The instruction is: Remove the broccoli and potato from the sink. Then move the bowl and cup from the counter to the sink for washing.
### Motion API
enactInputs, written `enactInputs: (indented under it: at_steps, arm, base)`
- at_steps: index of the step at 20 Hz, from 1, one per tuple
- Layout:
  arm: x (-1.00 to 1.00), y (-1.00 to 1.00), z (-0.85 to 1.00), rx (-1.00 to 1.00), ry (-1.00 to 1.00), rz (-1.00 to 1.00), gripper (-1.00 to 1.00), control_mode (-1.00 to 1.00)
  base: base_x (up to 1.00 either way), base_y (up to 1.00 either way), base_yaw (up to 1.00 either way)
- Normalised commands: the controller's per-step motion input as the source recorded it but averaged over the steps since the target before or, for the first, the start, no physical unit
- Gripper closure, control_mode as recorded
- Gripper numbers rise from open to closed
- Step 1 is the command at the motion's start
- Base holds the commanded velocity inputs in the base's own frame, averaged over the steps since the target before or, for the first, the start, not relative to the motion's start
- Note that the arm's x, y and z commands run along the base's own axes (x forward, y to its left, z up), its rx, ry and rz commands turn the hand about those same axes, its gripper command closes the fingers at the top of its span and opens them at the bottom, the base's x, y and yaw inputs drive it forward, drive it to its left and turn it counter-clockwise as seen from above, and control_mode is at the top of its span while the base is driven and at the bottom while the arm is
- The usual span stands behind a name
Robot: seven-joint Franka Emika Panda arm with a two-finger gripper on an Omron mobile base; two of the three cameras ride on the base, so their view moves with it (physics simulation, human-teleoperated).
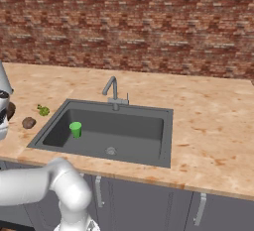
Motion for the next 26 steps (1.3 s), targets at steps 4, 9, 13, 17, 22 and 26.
enactInputs:
  at_steps: [4, 9, 13, 17, 22, 26]
  arm:
    - [0.12, 0.07, 0.10, 0.00, 0.08, 0.00, -1.00, -1.00]
    - [0.13, 0.11, 0.01, 0.00, 0.02, 0.00, -1.00, -1.00]
    - [0.13, 0.10, 0.00, 0.00, 0.00, 0.00, -1.00, -1.00]
    - [0.11, 0.04, 0.00, -0.01, -0.01, 0.00, -1.00, -1.00]
    - [0.10, 0.00, 0.00, -0.04, -0.03, 0.00, -1.00, -1.00]
    - [0.10, 0.00, -0.03, -0.07, -0.05, 0.00, -1.00, -1.00]
  base:
    - [0.00, 0.00, 0.00]
    - [0.00, 0.00, 0.00]
    - [0.00, 0.00, 0.00]
    - [0.00, 0.00, 0.00]
    - [0.00, 0.00, 0.00]
    - [0.00, 0.00, 0.00]
